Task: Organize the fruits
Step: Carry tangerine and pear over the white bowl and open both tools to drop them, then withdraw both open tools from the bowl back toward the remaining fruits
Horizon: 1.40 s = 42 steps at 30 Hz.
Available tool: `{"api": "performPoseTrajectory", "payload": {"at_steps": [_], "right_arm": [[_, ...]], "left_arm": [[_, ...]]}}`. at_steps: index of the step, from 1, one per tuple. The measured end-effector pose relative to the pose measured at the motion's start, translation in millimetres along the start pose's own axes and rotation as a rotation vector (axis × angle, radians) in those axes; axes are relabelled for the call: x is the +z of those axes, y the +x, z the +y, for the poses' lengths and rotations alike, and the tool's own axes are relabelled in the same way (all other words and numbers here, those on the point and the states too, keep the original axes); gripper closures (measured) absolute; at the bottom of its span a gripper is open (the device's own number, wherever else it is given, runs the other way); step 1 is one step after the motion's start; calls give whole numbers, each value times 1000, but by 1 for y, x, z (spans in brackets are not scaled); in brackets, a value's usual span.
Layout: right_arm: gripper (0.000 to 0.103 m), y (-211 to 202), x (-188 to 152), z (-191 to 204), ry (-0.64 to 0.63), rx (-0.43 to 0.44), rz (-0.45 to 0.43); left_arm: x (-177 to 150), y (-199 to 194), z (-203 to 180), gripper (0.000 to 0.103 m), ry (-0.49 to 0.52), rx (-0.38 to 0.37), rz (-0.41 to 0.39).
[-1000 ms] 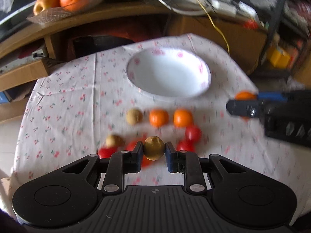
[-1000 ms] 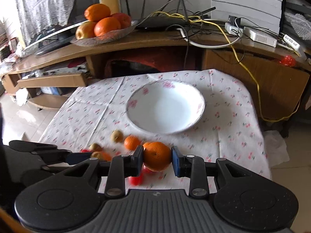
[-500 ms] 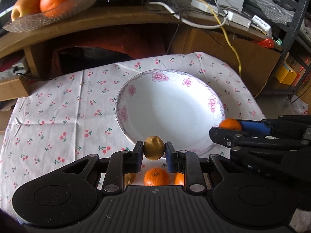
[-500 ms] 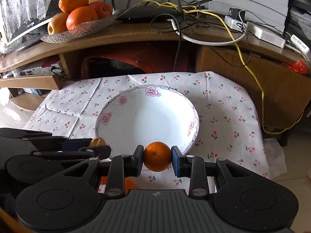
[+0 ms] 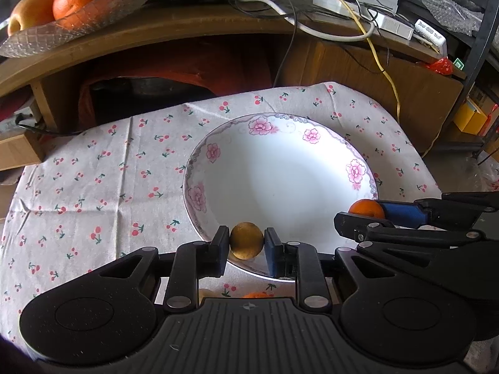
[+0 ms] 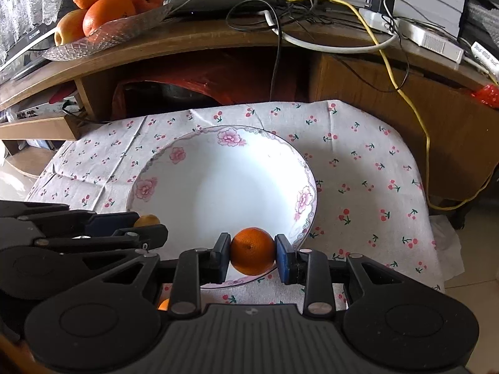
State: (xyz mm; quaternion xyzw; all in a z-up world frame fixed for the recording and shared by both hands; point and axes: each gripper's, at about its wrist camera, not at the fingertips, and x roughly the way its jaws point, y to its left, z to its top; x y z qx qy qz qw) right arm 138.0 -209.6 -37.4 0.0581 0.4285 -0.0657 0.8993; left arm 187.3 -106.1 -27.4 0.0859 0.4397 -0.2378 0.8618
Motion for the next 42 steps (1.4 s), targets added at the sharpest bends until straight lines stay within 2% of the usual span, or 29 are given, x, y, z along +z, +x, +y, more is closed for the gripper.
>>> {"api": "performPoseTrajectory", "payload": {"at_steps": [18,24,42], "right_arm": [[70,-1,3,-5,51,15,-3],[69,-5,5,-11,75,28,-13],[67,-30,-7,-4,61,50,-34]], "left_arm": [[4,-9,4,57,-37,9,-17],[6,-15,6,47,-48,4,-34],[-3,-36,9,42,-34,5,-59]]}}
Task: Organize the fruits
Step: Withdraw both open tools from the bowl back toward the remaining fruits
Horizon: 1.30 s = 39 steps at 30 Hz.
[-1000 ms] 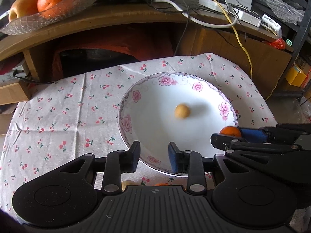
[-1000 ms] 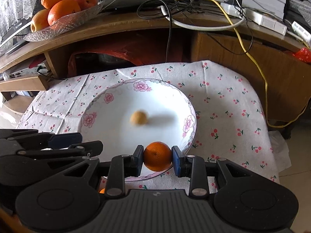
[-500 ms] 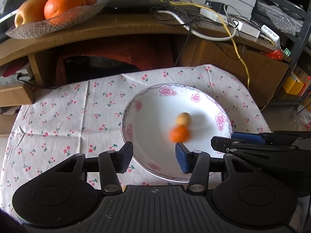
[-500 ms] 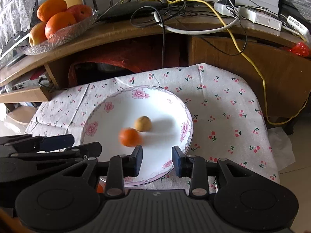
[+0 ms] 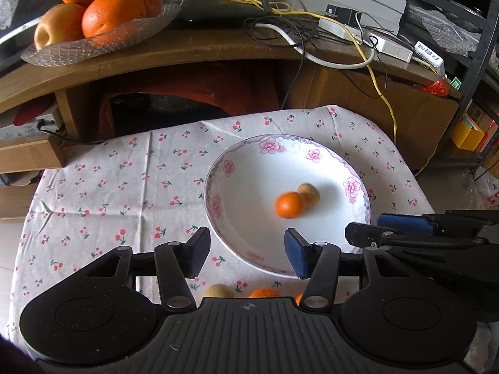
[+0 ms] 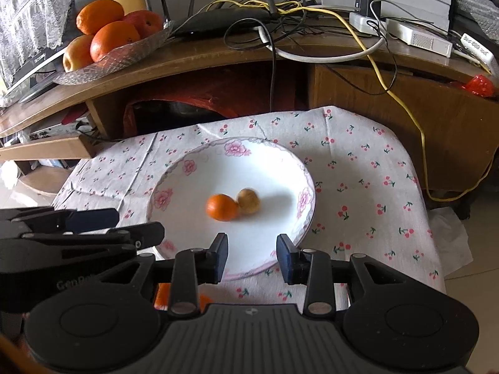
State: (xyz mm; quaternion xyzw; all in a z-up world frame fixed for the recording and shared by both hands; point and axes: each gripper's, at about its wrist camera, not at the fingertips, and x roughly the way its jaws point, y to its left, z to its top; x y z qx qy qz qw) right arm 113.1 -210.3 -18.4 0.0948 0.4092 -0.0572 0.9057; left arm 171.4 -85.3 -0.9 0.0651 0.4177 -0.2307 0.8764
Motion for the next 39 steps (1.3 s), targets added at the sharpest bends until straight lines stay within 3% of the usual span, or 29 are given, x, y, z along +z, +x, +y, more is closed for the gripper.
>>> {"api": "performPoseTrajectory", "payload": {"at_steps": [22,39], "right_arm": [[67,-28,-26,16,-8,16,-2],[67,-40,-57,27,-28,39,43]], "left_arm": [[-22,-29,2,41,31,6,5],[-47,-43,2,39,61,7,34]]}}
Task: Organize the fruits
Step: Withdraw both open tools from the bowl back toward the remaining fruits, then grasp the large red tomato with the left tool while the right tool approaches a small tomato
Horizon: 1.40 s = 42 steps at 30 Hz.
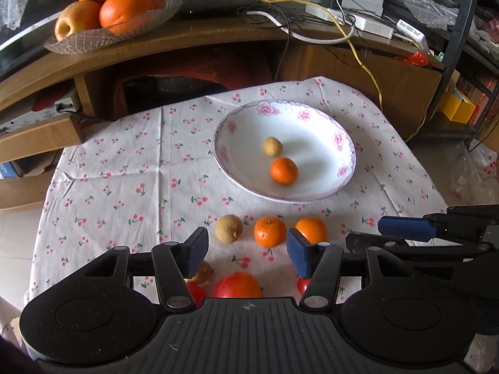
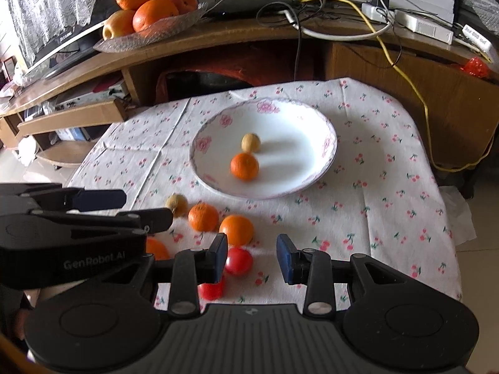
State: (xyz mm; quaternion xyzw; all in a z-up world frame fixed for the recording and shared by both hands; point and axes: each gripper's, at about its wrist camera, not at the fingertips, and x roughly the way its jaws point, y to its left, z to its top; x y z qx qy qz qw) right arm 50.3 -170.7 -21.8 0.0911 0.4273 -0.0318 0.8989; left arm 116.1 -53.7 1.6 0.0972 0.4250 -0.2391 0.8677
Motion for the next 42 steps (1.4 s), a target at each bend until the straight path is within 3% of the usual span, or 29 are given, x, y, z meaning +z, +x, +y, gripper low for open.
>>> {"api": "performPoseTrajectory", "payload": {"at_steps": [25,30,37,42], "right_arm": [[64,34,-26,30,-70,24,133],[64,45,-26,33,-80,10,151],[77,39,-27,30,-97,35,143],[78,36,-28,23,-91,40,147]], "left_arm": [[-21,-1,37,36,-66,-3,77],[-21,1,33,35,-69,-42,86],[-22,9,18,35,-33,-74,108],[-23,21,14,36,-41,-91,140]]}}
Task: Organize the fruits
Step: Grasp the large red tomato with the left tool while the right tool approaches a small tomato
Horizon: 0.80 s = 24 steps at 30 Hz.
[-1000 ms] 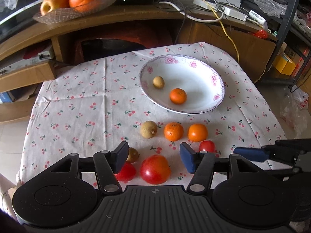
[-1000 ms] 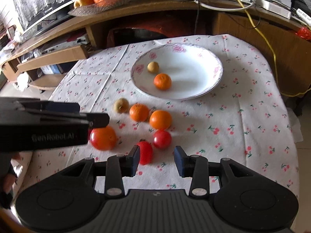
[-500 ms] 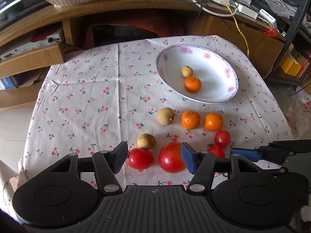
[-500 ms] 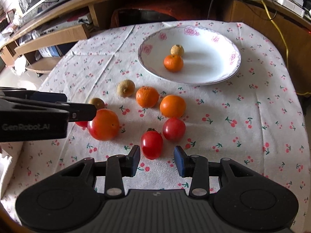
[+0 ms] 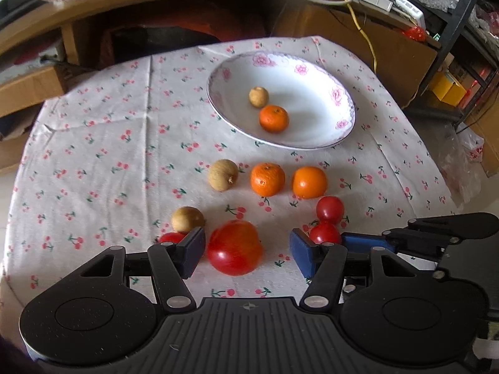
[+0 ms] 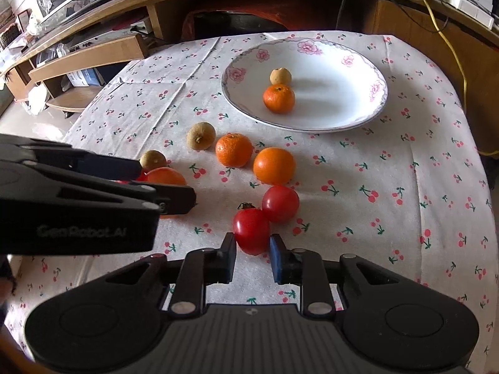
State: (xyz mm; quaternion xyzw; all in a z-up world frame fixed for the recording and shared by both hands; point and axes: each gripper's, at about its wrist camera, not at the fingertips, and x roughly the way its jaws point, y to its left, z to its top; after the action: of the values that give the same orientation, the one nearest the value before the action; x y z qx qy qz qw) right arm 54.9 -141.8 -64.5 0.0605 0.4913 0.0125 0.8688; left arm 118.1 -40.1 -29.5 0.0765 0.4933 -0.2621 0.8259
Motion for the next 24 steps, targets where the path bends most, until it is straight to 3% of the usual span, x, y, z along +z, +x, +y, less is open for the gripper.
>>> {"api": "performPoseTrajectory", "payload": {"at_steps": [13,20,24], "right_arm": [[78,-6,-4,-22,41,-17,6],[78,-8,-3,-25,55,-14,4],[78,-7,-3,-27,62,-21,10]], "left_arm": [[1,12,-6,38,43,67,10],[3,22,-17,29,110,101,16],[1,19,-20,40,137,125,7]]}}
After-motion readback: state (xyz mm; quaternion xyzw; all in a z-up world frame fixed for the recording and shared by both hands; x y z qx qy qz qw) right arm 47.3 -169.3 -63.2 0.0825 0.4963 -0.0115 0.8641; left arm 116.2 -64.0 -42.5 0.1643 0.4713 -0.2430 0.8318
